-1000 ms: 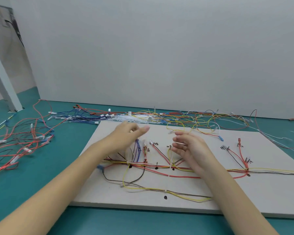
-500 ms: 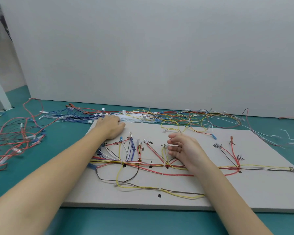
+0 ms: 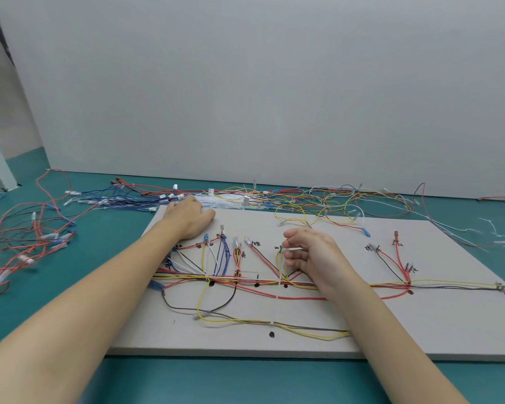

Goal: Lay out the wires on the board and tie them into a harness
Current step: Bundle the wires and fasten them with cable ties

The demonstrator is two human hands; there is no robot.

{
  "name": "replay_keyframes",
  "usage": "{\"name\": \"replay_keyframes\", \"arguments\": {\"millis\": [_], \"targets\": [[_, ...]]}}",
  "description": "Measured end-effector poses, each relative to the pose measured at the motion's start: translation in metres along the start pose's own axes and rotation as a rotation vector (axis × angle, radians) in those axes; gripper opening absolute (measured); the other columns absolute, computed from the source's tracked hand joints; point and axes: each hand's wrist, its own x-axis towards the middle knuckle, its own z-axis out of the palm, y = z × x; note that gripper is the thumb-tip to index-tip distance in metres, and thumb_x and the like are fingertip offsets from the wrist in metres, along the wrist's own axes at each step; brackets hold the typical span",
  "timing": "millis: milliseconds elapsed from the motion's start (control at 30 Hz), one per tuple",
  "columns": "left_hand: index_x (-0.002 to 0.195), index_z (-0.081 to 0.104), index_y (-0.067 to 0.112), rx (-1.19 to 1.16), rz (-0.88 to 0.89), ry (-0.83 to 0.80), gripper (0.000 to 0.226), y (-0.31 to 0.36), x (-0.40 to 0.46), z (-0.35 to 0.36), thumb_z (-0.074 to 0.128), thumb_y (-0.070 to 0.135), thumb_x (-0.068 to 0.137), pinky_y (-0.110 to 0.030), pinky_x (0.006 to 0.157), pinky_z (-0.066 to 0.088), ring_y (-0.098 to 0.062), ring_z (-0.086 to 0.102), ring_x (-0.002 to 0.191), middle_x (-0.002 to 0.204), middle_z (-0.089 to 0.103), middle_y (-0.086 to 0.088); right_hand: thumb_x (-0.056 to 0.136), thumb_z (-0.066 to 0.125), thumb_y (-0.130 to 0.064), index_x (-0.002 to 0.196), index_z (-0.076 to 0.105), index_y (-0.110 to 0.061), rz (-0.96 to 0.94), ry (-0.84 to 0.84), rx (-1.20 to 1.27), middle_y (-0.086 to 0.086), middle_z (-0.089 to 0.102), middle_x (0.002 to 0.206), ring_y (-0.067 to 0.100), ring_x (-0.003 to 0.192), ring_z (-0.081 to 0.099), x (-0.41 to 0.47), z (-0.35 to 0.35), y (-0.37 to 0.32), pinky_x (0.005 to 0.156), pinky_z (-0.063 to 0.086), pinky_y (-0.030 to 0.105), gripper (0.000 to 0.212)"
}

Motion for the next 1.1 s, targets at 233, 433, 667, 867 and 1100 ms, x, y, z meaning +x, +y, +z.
{"name": "replay_keyframes", "arguments": {"millis": [233, 433, 667, 867, 1100], "targets": [[0.093, 0.062, -0.003, -0.022, -0.016, 0.074, 0.051, 0.003, -0.001, -0.001, 0.038, 0.042, 0.091, -0.041, 0.09, 0.039, -0.028, 0.046, 0.087, 0.099, 0.059, -0.017, 0.088, 0.048, 0.005, 0.088, 0.062, -0.005, 0.0, -0.006, -0.025, 0.009, 0.06, 0.071, 0.019, 0.056, 0.054, 0.0, 0.0, 0.0, 0.052, 0.047, 0.026, 0.018], [0.083, 0.065, 0.007, -0.155, -0.002, 0.203, 0.033, 0.002, -0.003, 0.001, 0.045, 0.031, 0.093, -0.04, 0.086, 0.044, -0.033, 0.053, 0.095, 0.107, 0.06, -0.016, 0.087, 0.047, 0.006, 0.087, 0.063, -0.004, -0.003, -0.011, -0.044, 0.009, 0.06, 0.07, 0.02, 0.055, 0.053, -0.001, 0.001, 0.001, 0.052, 0.046, 0.027, 0.018], [0.06, 0.063, 0.005, -0.41, -0.046, 0.584, 0.039, 0.002, -0.005, -0.016, 0.054, 0.023, 0.093, -0.032, 0.057, 0.032, -0.031, 0.05, 0.063, 0.061, 0.06, -0.011, 0.087, 0.048, 0.005, 0.086, 0.064, -0.004, -0.001, 0.003, -0.035, 0.008, 0.062, 0.068, 0.021, 0.056, 0.054, 0.0, -0.001, -0.001, 0.053, 0.047, 0.028, 0.019], [0.054, 0.055, -0.002, -0.68, -0.193, 0.785, 0.032, 0.005, -0.018, -0.066, 0.054, 0.02, 0.077, -0.032, 0.054, 0.028, -0.023, 0.029, 0.057, 0.053, 0.041, -0.022, 0.088, 0.051, 0.002, 0.086, 0.067, -0.006, -0.028, 0.004, 0.005, 0.007, 0.06, 0.067, 0.018, 0.055, 0.055, -0.001, 0.0, -0.003, 0.053, 0.049, 0.027, 0.018], [0.066, 0.073, 0.012, -1.335, -0.07, 0.552, 0.019, 0.064, -0.077, -0.083, 0.065, 0.007, 0.082, -0.025, 0.07, 0.054, -0.014, 0.064, 0.065, 0.067, 0.071, -0.004, 0.091, 0.063, -0.012, 0.094, 0.073, -0.004, -0.209, -0.013, 0.146, 0.006, 0.066, 0.069, 0.015, 0.059, 0.06, -0.007, 0.002, -0.008, 0.056, 0.053, 0.023, 0.013]]}}
